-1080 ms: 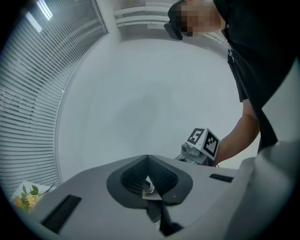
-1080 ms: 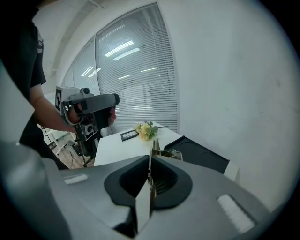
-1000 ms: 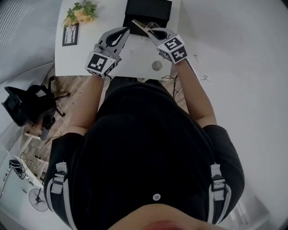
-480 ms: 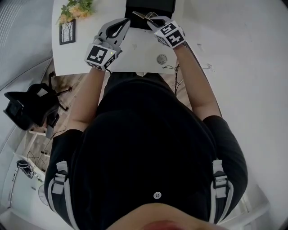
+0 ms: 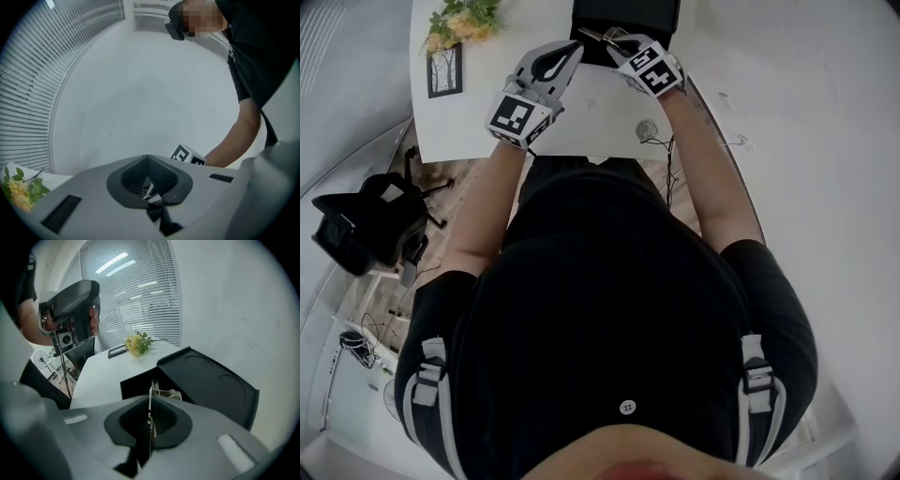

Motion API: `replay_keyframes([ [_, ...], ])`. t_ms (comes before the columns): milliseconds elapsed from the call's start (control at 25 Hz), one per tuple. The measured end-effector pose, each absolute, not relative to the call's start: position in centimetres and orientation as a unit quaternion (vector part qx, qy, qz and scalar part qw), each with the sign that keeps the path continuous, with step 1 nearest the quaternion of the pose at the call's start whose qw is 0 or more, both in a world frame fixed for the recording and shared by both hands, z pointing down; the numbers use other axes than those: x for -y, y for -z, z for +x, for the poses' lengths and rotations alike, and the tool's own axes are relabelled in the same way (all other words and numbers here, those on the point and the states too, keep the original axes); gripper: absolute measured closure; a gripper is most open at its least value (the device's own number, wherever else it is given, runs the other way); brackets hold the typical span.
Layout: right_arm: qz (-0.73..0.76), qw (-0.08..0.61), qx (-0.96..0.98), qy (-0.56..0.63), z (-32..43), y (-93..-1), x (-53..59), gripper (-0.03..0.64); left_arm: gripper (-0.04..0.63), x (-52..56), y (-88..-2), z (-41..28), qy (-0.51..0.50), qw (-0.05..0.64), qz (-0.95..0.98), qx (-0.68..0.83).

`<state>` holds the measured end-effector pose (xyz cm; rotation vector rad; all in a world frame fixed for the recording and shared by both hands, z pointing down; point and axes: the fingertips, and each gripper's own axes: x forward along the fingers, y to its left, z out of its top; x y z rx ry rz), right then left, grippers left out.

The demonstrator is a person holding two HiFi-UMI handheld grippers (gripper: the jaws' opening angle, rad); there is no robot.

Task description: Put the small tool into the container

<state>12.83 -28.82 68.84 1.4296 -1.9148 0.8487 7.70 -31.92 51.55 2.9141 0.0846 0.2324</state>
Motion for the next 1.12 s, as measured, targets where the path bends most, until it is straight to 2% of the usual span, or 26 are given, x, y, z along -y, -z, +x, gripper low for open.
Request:
replay_keyframes([
  [320,0.532,0.299,0.713,-0.346,12.8,-71.6,28.6,0.589,0.588,32.6,-52.2,8.0,-0.083,0.113,0.99,-0.023],
  [600,0.55,0.317,0.695,-0.337,14.0,-71.3,29.3,0.552,0.588,33.5,-52.5,7.4,-0.085,0.117,0.989,-0.006],
  [880,0.572,0.309,0.697,-0.302,15.0,-68.2,29.7,0.541,0.588,33.4,-51.8,7.1,-0.08,0.115,0.99,0.008],
  [1120,0.587,0.257,0.721,-0.265,14.2,-62.3,29.5,0.543,0.588,32.9,-50.3,6.8,-0.088,0.103,0.991,0.016],
])
